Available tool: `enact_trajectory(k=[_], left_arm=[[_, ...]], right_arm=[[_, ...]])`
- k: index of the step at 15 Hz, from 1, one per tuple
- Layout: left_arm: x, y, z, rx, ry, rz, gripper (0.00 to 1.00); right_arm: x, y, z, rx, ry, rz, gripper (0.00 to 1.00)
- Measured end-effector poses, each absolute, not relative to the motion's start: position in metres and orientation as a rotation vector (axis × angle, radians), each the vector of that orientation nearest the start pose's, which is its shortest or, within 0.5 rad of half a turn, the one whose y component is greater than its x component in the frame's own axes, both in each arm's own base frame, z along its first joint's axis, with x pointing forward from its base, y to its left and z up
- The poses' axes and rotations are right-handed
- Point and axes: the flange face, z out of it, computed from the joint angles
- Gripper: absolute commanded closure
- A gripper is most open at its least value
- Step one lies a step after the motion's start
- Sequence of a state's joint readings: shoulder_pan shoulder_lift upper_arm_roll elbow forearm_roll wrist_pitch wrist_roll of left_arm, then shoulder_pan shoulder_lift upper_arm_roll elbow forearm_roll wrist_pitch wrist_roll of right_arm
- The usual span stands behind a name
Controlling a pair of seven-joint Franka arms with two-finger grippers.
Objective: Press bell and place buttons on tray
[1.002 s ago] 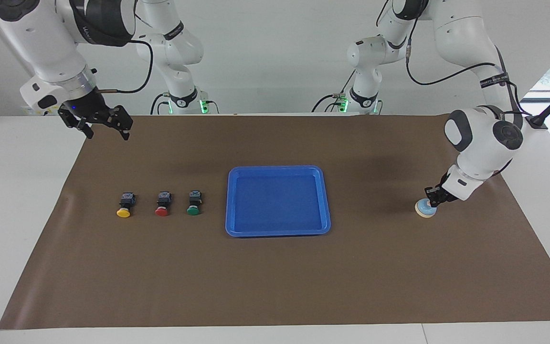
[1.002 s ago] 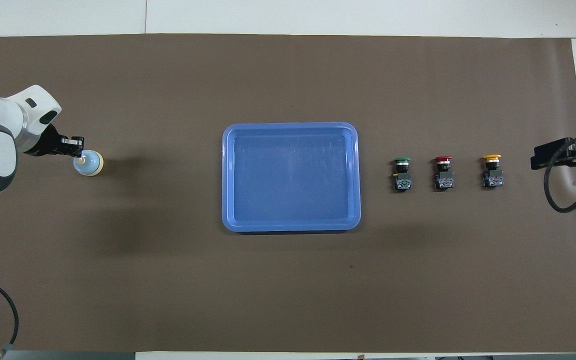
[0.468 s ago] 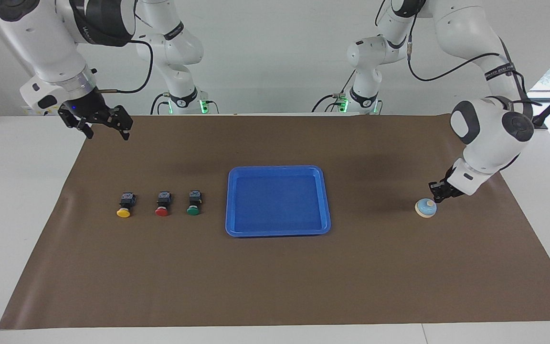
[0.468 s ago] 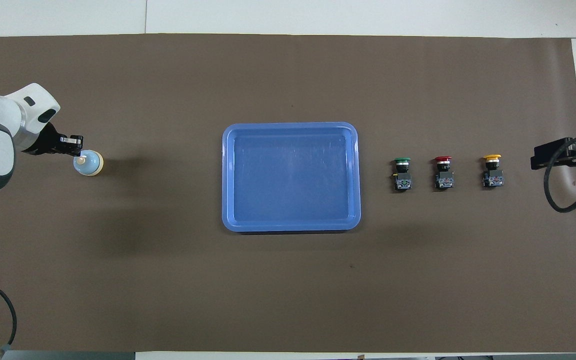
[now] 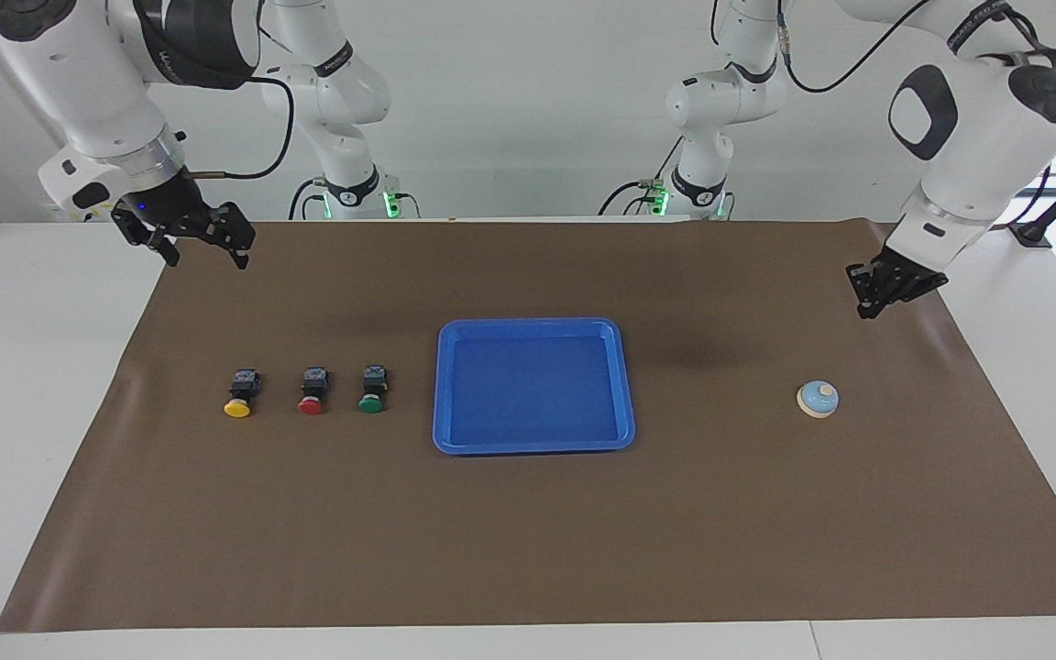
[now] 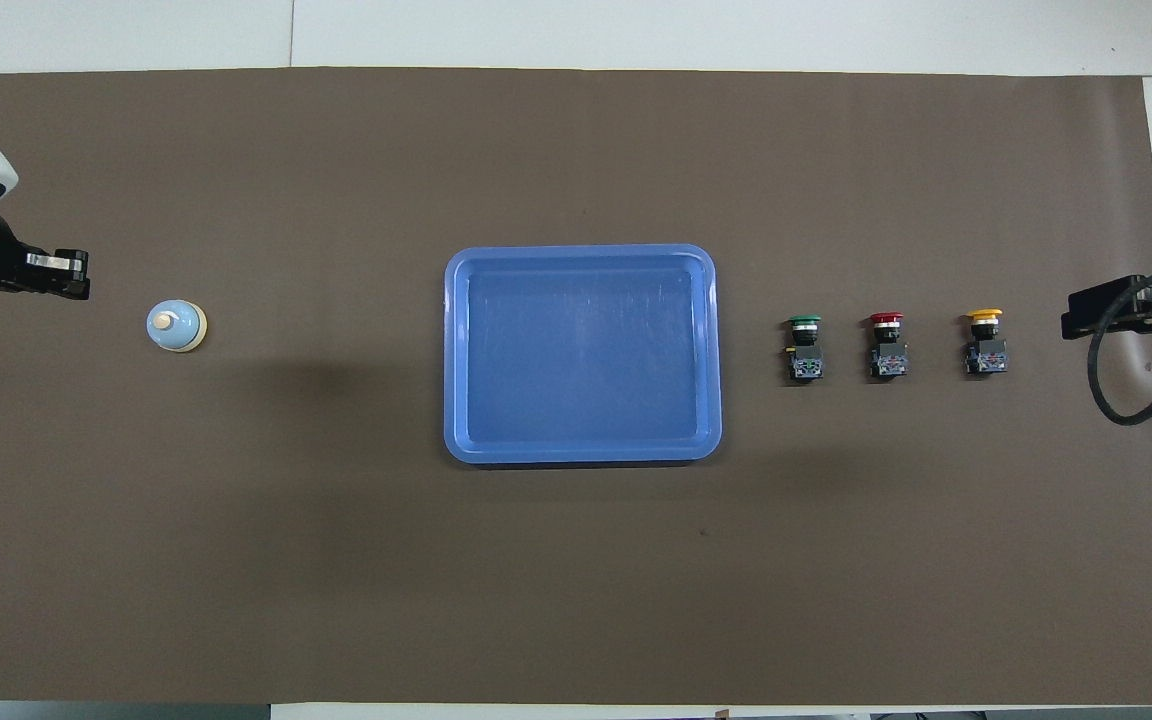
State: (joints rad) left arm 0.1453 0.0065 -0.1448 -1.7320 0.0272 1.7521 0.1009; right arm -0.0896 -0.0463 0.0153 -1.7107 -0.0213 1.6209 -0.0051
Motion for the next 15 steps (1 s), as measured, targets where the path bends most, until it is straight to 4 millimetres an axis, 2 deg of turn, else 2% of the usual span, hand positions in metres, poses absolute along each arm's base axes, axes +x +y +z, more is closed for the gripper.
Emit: enact_trajectory(k=[3,6,11,15], left_arm=[[0.542,-0.012,0.593,-3.117,0.175,-0.023,0.0],[0.525,-0.025,0.614,-3.162,0.167,-0.016,0.0],[0.522,-0.05,0.616,-3.165,0.203,-0.011,0.0],[0.525,-0.056,0.623,-3.165,0.219,-0.053,0.0]], right_arm=[[0.539,-0.042,0.588,-3.159,0.107,0.07,0.0],[0.539,-0.042,0.588,-3.159,0.107,0.07,0.0],[0.539,-0.042,0.588,-3.159,0.107,0.07,0.0],[0.539,-0.042,0.588,-3.159,0.107,0.07,0.0]])
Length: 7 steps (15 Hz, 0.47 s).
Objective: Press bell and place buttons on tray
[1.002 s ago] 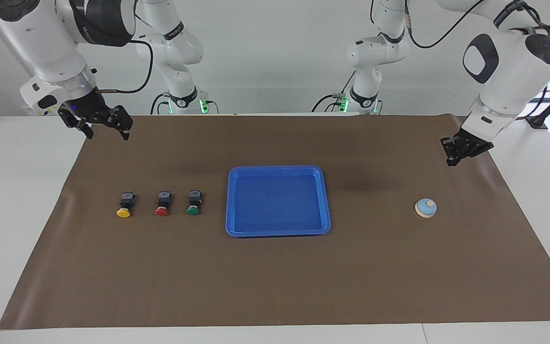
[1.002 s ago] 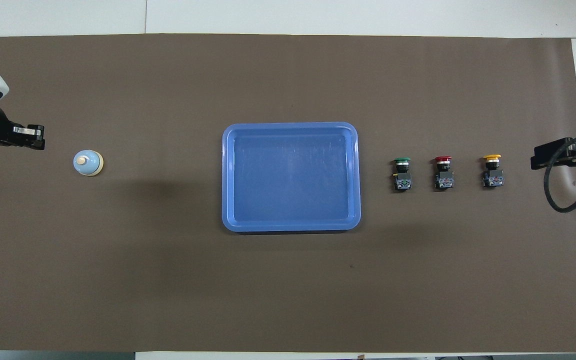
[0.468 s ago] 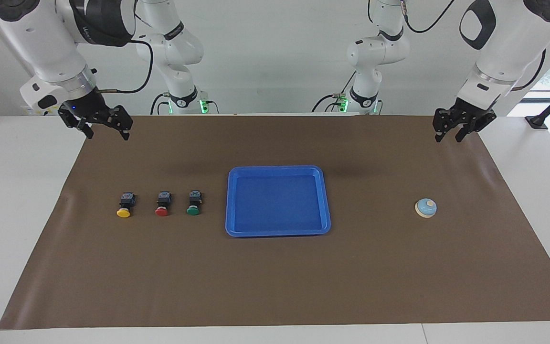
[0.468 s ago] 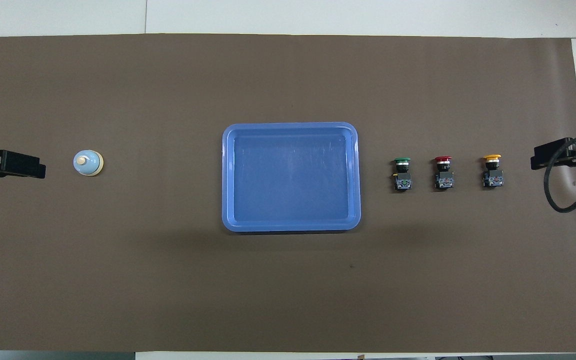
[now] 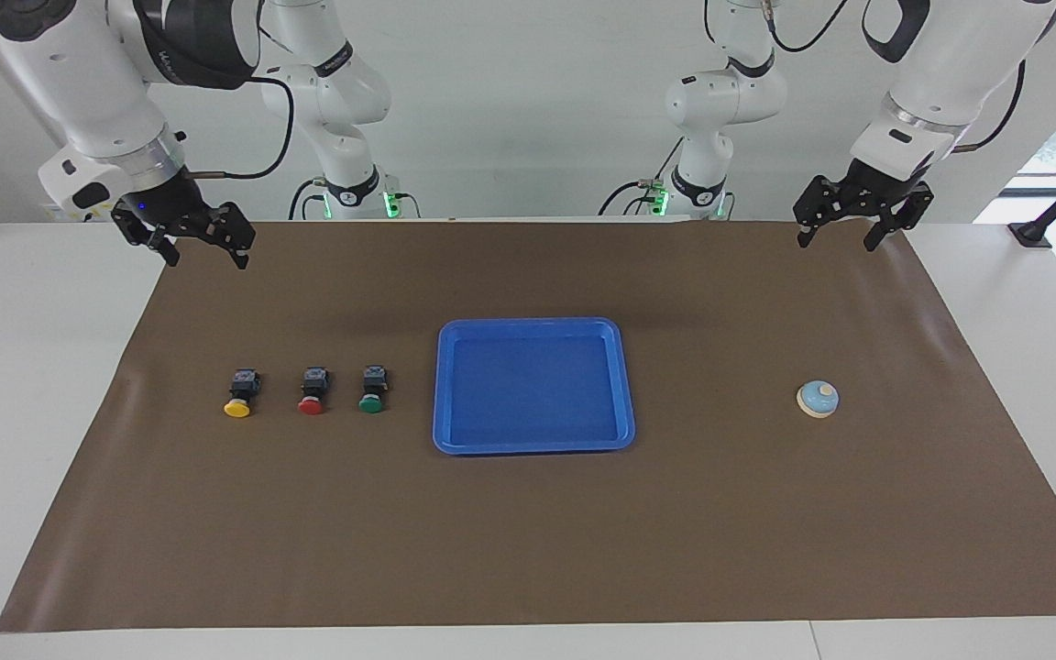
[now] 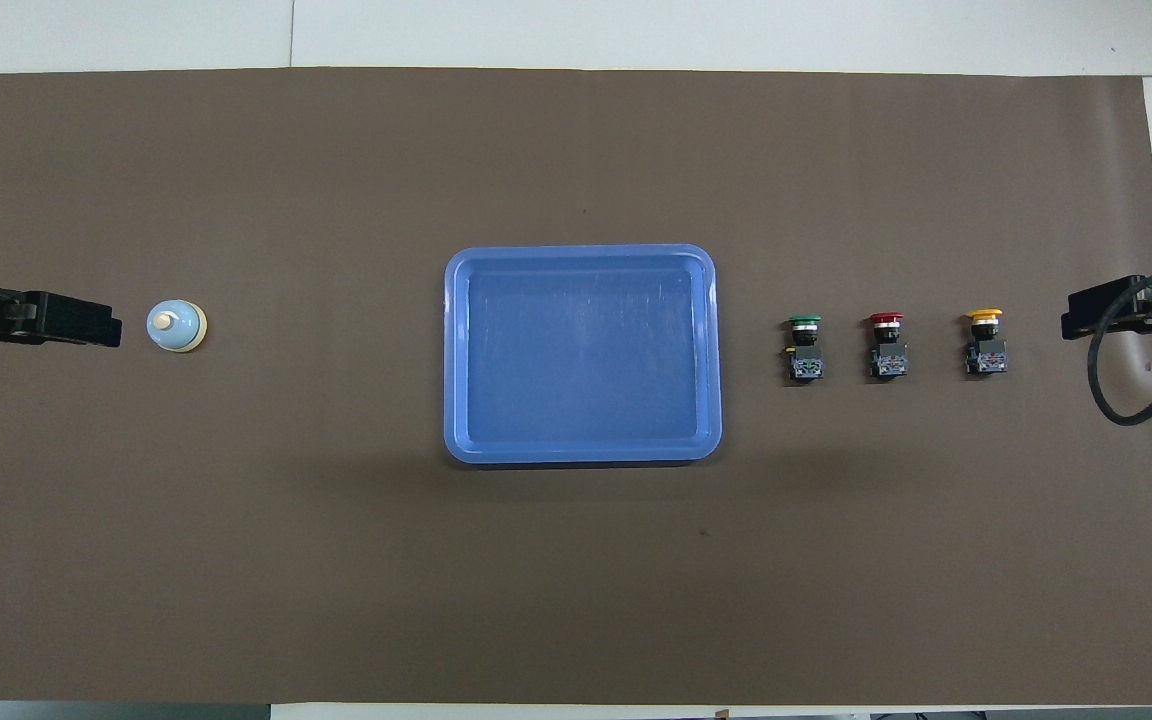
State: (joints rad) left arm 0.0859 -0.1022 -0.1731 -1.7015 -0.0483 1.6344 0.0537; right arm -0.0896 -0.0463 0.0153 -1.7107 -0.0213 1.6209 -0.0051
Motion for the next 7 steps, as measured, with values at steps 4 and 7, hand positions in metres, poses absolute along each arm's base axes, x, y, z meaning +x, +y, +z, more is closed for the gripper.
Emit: enact_trajectory(k=[4,7], left_arm=[[0.521,-0.055,0.622,-3.141,0.225,0.009,0.0],[0.517,-0.067,0.629,-3.133,0.263,0.026,0.0]], right_arm=[[0.539,-0.042,0.588,-3.159,0.107,0.07,0.0],[0.539,-0.042,0.588,-3.159,0.107,0.07,0.0]])
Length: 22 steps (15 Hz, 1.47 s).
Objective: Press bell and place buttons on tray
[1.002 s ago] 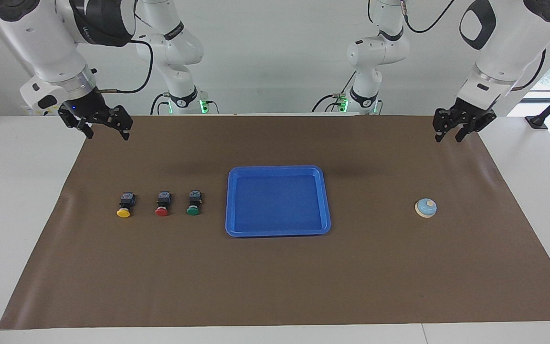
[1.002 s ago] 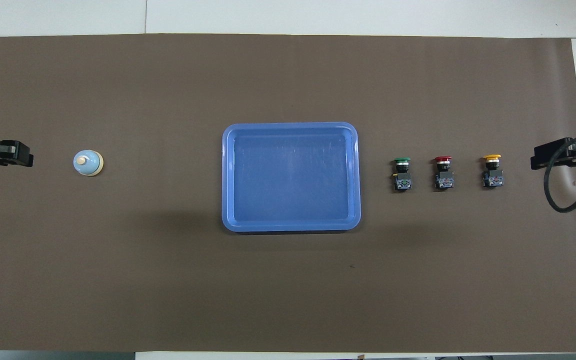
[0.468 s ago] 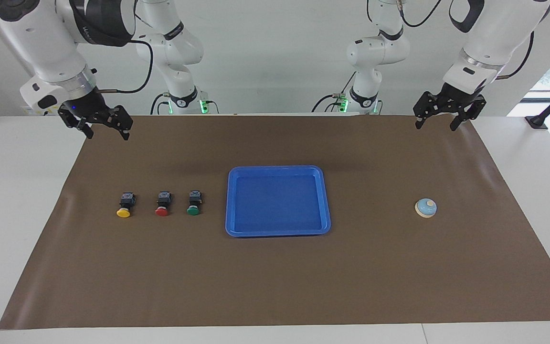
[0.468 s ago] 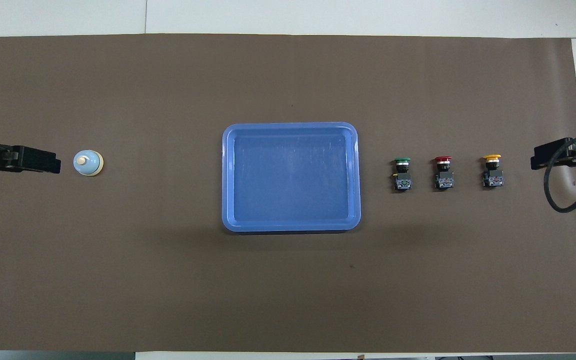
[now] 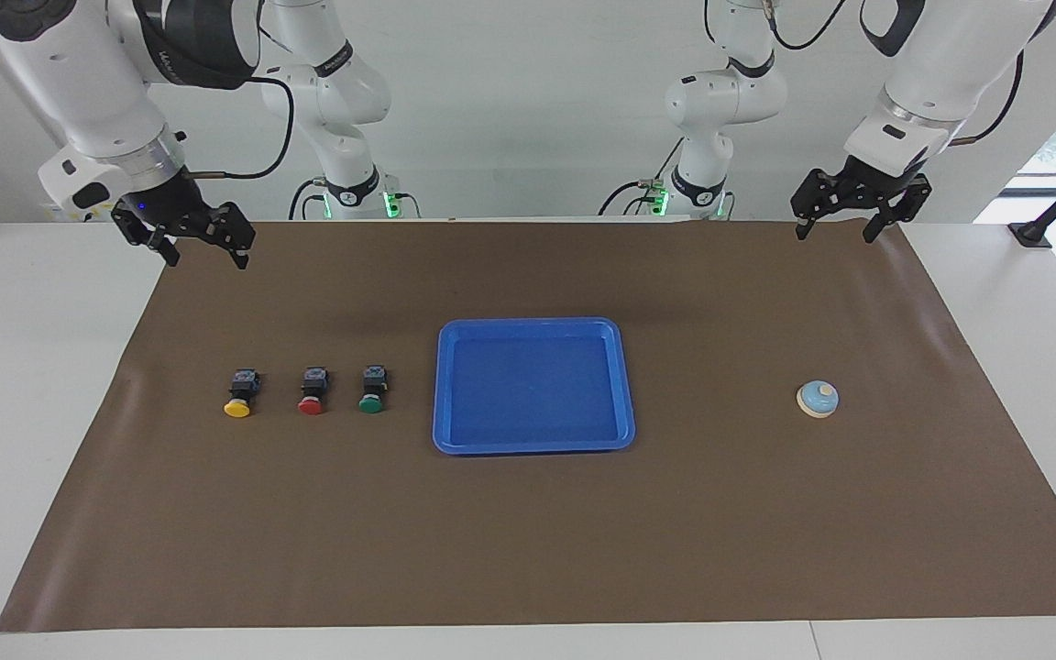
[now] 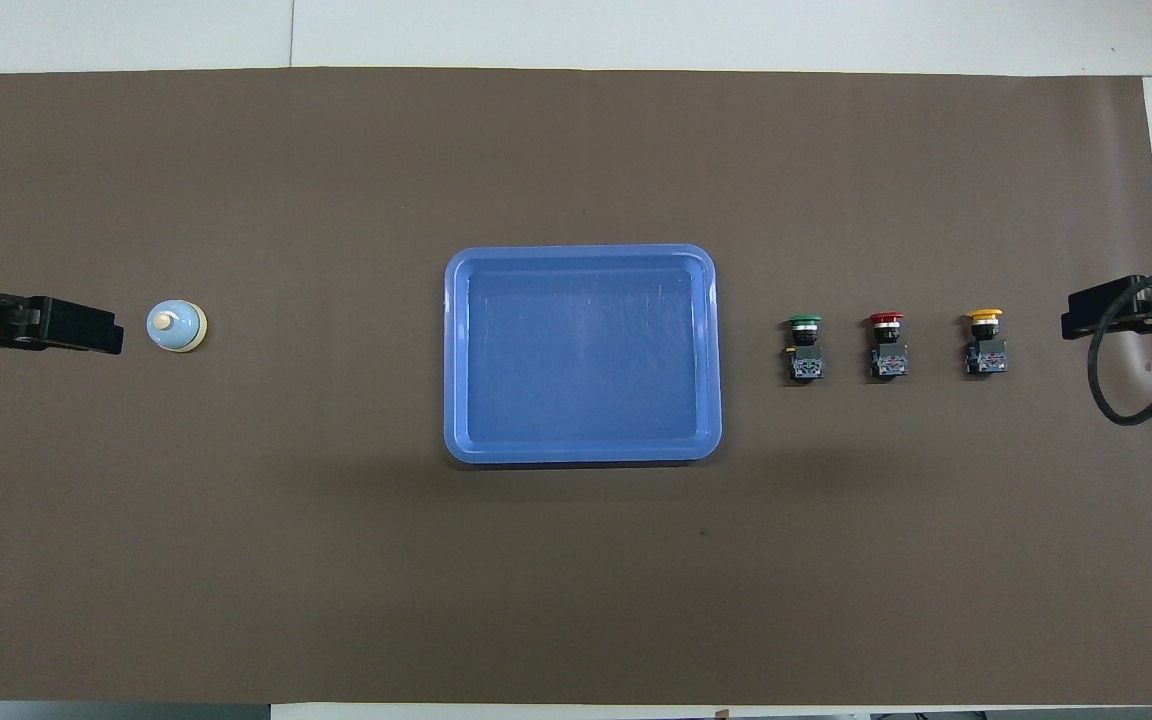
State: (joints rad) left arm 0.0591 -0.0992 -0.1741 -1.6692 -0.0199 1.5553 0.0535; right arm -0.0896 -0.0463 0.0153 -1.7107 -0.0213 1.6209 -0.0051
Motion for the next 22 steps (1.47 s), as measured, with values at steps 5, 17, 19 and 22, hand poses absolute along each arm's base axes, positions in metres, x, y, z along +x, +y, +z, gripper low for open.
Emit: enact_trajectory(k=[5,17,19,22], left_arm=[[0.518,-0.081,0.625,-3.133,0.312,0.041,0.0],[0.523,-0.082,0.613,-3.131,0.315,0.095,0.0],[0.523,-0.08,0.613,-3.132,0.311,0.095,0.0],[0.523,-0.08,0.613,-3.132,0.309,0.095,0.0]], right_arm=[[0.539,-0.042,0.588,-3.159,0.107,0.07,0.0],[0.539,-0.042,0.588,-3.159,0.107,0.07,0.0],[0.539,-0.042,0.588,-3.159,0.107,0.07,0.0],[0.539,-0.042,0.588,-3.159,0.107,0.07,0.0]])
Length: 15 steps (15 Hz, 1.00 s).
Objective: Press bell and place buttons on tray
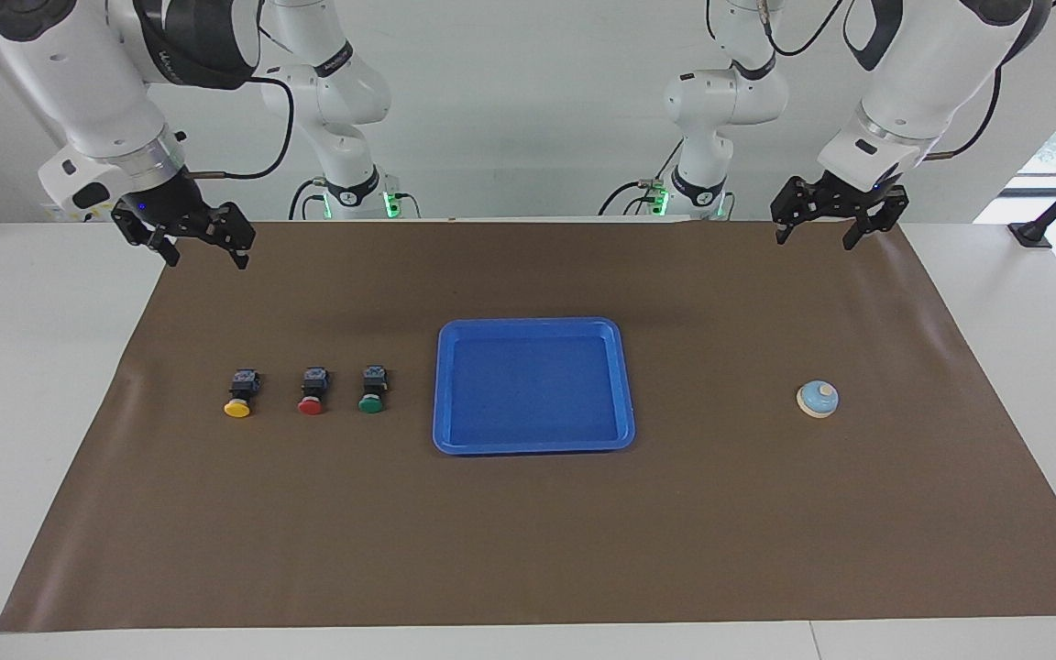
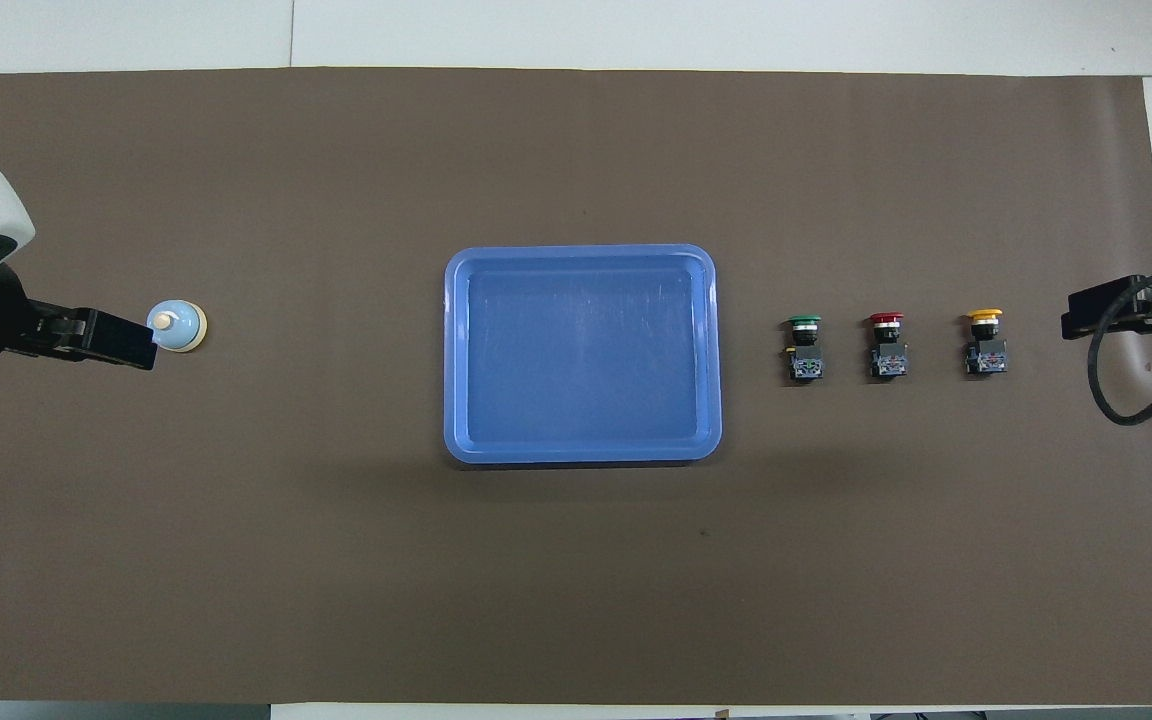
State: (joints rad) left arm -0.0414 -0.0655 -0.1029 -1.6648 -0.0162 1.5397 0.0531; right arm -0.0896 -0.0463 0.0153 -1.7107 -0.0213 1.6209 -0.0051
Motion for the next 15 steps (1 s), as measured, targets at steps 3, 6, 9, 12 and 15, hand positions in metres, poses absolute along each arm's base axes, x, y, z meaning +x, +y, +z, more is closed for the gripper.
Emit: enact_trajectory(k=[3,6,9,12,15], left_arm=[[0.523,-0.08,0.613,-3.132,0.309,0.095,0.0],[0.523,-0.08,0.613,-3.132,0.309,0.095,0.0],[0.523,-0.08,0.613,-3.131,0.309,0.095,0.0],[0.523,-0.08,0.613,-3.131,0.309,0.095,0.0],[0.523,-0.08,0.613,-3.131,0.309,0.095,0.0]], right_arm=[[0.539,-0.042,0.588,-3.159,0.107,0.07,0.0],[0.539,-0.042,0.588,-3.159,0.107,0.07,0.0],[0.539,-0.044,0.588,-3.159,0.113,0.07,0.0],[0.538,-0.056,0.587,-3.157,0.146,0.07,0.0],[0.535,-0.076,0.577,-3.156,0.152,0.057,0.0]])
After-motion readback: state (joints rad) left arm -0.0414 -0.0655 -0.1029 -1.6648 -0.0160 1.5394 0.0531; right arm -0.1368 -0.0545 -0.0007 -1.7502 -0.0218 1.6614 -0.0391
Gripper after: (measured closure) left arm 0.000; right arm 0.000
